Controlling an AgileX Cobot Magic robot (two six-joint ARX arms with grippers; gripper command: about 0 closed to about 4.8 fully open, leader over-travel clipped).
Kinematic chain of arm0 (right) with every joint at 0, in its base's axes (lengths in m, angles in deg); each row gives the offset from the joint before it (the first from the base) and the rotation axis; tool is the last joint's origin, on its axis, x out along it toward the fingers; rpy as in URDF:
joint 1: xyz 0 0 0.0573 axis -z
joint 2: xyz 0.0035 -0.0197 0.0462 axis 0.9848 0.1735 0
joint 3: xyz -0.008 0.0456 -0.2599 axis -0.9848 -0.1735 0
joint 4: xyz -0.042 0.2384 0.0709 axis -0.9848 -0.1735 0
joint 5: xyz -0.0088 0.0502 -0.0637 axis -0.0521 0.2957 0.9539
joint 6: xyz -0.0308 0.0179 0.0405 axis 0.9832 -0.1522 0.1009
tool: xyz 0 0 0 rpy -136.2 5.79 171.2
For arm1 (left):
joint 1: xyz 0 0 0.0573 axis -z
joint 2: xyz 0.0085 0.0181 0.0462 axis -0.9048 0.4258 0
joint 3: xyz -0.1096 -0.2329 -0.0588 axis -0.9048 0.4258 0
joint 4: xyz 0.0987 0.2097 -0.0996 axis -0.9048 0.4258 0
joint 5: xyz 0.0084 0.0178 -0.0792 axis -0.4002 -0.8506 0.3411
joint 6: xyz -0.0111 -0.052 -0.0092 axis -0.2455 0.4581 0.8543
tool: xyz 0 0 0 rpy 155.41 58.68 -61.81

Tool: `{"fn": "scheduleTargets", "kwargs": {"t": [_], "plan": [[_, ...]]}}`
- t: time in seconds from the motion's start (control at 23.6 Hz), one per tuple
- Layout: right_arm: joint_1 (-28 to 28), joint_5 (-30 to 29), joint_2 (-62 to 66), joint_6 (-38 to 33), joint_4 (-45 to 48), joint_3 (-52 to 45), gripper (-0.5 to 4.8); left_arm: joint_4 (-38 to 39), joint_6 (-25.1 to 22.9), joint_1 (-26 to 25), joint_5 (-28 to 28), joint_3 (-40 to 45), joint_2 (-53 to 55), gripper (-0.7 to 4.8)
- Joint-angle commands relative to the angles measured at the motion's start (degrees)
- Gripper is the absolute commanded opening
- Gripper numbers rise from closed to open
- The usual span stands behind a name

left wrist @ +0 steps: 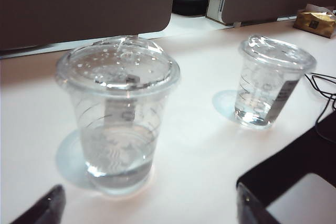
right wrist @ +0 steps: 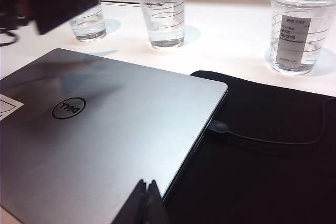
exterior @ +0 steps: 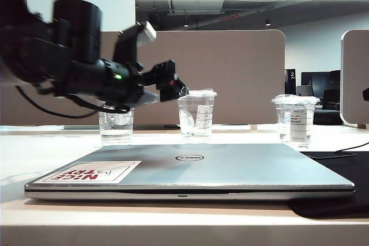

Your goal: Pick up the coffee cup on the middle and place it on the left side of the laptop.

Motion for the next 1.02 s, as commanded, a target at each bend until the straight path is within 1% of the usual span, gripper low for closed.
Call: {"fn": "scheduleTargets", "kwargs": {"t": [0.04,0.13,0.21,0.3,0.55,0.68,0.85,1.02], "plan": [[-0.24,-0.02,-0.02,0.02,1.01,-0.24,-0.05,6.97,1.16,-0.02,0.20,-6.91,3.91,4.79],[-0.24,-0.02,-0.02,0.04,0.98,-0.24,-0.05,12.57,1.14,0.00,-1.62,-13.11,7.80,4.79],[-0.24,-0.02,-0.02,0.04,1.01,-0.24,-0.05,16.52,1.16,-0.02,-3.78,-16.79,10.21,4.79],[-0.24,-0.02,-0.02,0.04,0.98,-0.24,-0.05,16.87,1.16,-0.04,-4.76,-18.16,11.47,4.79],[-0.24,-0.02,0.00,0.02,1.01,-0.24,-0.05,17.00,1.42,-0.04,-4.74,-24.41,16.81,4.79],[-0.24,-0.02,0.00,0.02,0.98,-0.24,-0.05,17.00,2.51,-0.04,-4.74,-26.73,19.19,4.79],[-0.28,-0.02,0.00,0.04,0.98,-0.24,-0.05,16.92,2.62,-0.04,-4.74,-29.31,21.81,4.79],[-0.31,-0.02,0.00,0.02,0.98,-0.24,-0.05,15.30,2.64,-0.04,-4.72,-32.17,24.48,4.79]]}}
